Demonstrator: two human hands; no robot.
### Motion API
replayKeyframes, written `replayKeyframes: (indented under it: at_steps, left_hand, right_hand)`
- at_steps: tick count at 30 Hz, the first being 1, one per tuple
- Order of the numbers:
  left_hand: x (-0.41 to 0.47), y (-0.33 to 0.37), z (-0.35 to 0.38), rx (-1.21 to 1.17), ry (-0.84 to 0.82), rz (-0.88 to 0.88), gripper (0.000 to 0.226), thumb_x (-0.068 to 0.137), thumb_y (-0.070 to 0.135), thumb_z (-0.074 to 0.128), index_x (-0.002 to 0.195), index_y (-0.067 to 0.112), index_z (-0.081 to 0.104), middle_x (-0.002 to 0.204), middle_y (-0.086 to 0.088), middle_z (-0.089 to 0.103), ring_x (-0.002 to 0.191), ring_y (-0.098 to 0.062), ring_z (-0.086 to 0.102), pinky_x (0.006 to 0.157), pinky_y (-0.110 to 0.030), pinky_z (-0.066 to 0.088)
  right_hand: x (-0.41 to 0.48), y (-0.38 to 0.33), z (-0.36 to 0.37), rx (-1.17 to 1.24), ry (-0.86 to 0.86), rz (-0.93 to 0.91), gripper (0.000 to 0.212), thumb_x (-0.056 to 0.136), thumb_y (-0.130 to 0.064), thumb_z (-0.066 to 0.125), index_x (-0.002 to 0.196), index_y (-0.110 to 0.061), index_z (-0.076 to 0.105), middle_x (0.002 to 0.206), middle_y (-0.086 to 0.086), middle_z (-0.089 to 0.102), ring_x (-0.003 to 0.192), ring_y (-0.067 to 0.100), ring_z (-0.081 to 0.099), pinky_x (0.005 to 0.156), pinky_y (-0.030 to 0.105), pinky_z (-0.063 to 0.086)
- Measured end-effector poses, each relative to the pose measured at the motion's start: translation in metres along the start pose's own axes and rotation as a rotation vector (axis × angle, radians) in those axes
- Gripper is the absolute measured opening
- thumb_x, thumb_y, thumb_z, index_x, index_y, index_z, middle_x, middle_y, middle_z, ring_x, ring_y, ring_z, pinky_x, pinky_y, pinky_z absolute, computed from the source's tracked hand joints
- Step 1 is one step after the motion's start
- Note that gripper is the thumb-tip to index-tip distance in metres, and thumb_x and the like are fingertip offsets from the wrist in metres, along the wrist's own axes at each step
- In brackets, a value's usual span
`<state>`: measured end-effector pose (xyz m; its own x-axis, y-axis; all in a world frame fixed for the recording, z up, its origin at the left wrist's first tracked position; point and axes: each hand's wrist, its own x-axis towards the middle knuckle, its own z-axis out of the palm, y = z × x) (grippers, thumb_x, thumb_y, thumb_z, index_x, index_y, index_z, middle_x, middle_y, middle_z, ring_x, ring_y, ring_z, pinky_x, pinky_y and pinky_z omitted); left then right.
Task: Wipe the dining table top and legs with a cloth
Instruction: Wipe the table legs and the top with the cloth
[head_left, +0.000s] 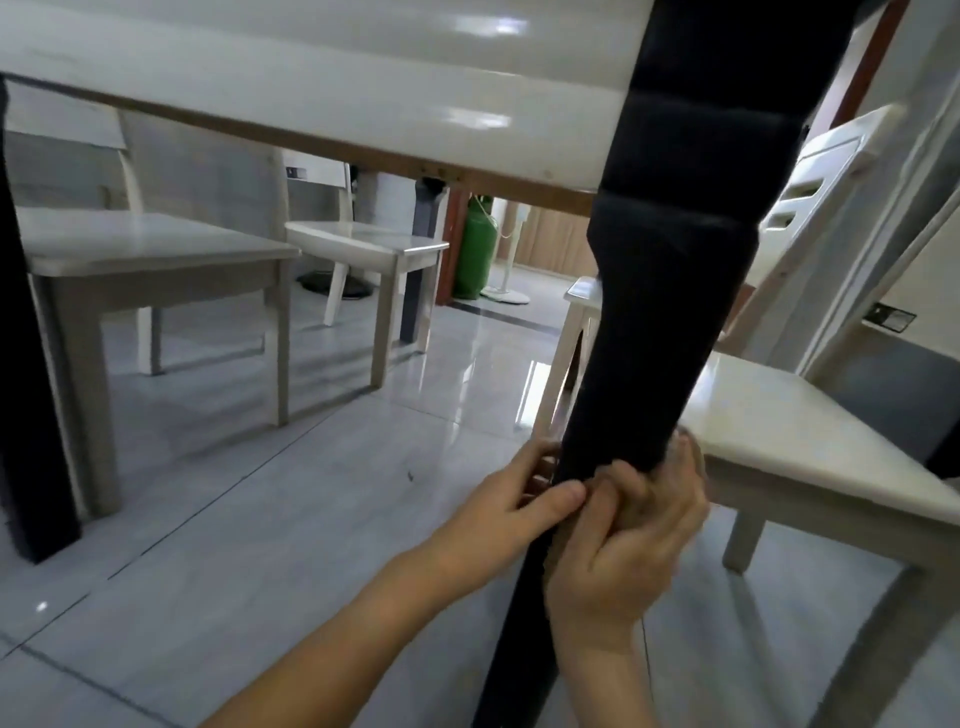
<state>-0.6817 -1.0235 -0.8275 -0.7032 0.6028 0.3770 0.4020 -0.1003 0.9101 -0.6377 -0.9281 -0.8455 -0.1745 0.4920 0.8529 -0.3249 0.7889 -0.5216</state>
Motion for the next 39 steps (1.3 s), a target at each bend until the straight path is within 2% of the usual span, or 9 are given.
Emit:
replayKeyframes:
  at_steps: [5,8,10,12,15,24,28,35,39]
  left_hand:
    - [-0.008,0.001,0.006,0.082,0.006,-0.058,0.061,0.08,0.065,0.051,0.13,0.03,0.048,0.122,0.008,0.064,0.112,-0.006,0.061,0.099,-0.034,0.051]
    - [-0.005,0.007,0.001,0.183,-0.019,-0.077,0.064,0.081,0.068,0.048,0.133,0.03,0.048,0.123,0.008,0.064,0.111,-0.006,0.061,0.098,-0.034,0.052]
    - [-0.003,0.008,-0.002,0.212,-0.014,-0.057,0.062,0.082,0.068,0.046,0.13,0.029,0.051,0.112,0.01,0.067,0.103,-0.004,0.063,0.091,-0.031,0.053]
    - [-0.003,0.008,-0.003,0.203,-0.021,-0.055,0.062,0.082,0.068,0.046,0.129,0.029,0.051,0.11,0.009,0.067,0.102,-0.006,0.064,0.09,-0.032,0.053]
    - [-0.003,0.001,-0.005,0.145,-0.062,-0.07,0.063,0.08,0.066,0.052,0.133,0.031,0.048,0.121,0.006,0.064,0.11,-0.011,0.063,0.098,-0.037,0.052]
    - [0.011,-0.004,-0.015,0.084,-0.047,-0.092,0.045,0.074,0.046,0.074,0.116,0.041,0.06,0.112,0.003,0.069,0.104,-0.012,0.066,0.094,-0.031,0.053]
    - [0.011,-0.001,-0.017,0.074,-0.074,-0.146,0.04,0.076,0.039,0.077,0.113,0.042,0.063,0.114,0.002,0.069,0.108,-0.012,0.064,0.095,-0.027,0.052]
    - [0.006,0.004,-0.014,-0.034,-0.069,-0.169,0.063,0.064,0.051,0.075,0.122,0.032,0.062,0.12,-0.001,0.069,0.112,-0.016,0.064,0.101,-0.036,0.05]
    - [0.01,0.0,-0.017,-0.02,-0.074,-0.167,0.058,0.064,0.051,0.076,0.12,0.038,0.063,0.119,-0.003,0.068,0.112,-0.016,0.064,0.101,-0.035,0.05]
  right_hand:
    - [-0.085,0.042,-0.017,0.049,-0.178,0.366,0.062,0.078,-0.046,0.047,0.133,-0.066,0.027,0.139,-0.009,0.045,0.129,0.024,0.048,0.104,0.052,0.043]
    - [-0.054,0.02,-0.012,0.13,-0.112,0.285,0.052,0.095,-0.051,0.038,0.143,-0.031,0.039,0.146,0.004,0.038,0.128,0.027,0.049,0.098,0.052,0.048]
    - [0.0,-0.005,-0.005,0.1,-0.032,0.163,0.065,0.097,-0.058,0.032,0.14,-0.011,0.041,0.142,0.009,0.04,0.121,0.023,0.053,0.095,0.029,0.05]
    - [0.064,-0.035,-0.002,0.086,0.003,0.069,0.064,0.096,-0.054,0.038,0.135,-0.004,0.044,0.135,0.013,0.043,0.114,0.018,0.054,0.088,0.003,0.039]
    - [0.119,-0.053,0.004,0.065,0.03,-0.013,0.063,0.095,-0.048,0.046,0.137,-0.002,0.043,0.135,0.016,0.044,0.118,0.015,0.049,0.088,-0.006,0.028]
    - [0.048,-0.028,-0.001,0.036,0.016,-0.027,0.075,0.088,-0.047,0.055,0.149,-0.014,0.026,0.15,0.004,0.031,0.14,-0.001,0.028,0.107,0.007,0.029]
    - [0.066,-0.048,0.0,0.035,0.026,0.082,0.077,0.086,-0.06,0.045,0.149,-0.021,0.025,0.148,-0.004,0.031,0.132,0.019,0.043,0.101,0.041,0.048]
    - [0.179,-0.111,0.005,-0.027,0.015,-0.001,0.077,0.087,-0.062,0.053,0.145,-0.014,0.035,0.139,0.002,0.046,0.123,0.014,0.049,0.098,0.025,0.042]
    - [0.187,-0.103,0.004,0.185,0.065,0.023,0.045,0.094,-0.054,0.05,0.122,-0.019,0.057,0.115,-0.005,0.063,0.106,0.004,0.06,0.097,0.029,0.049]
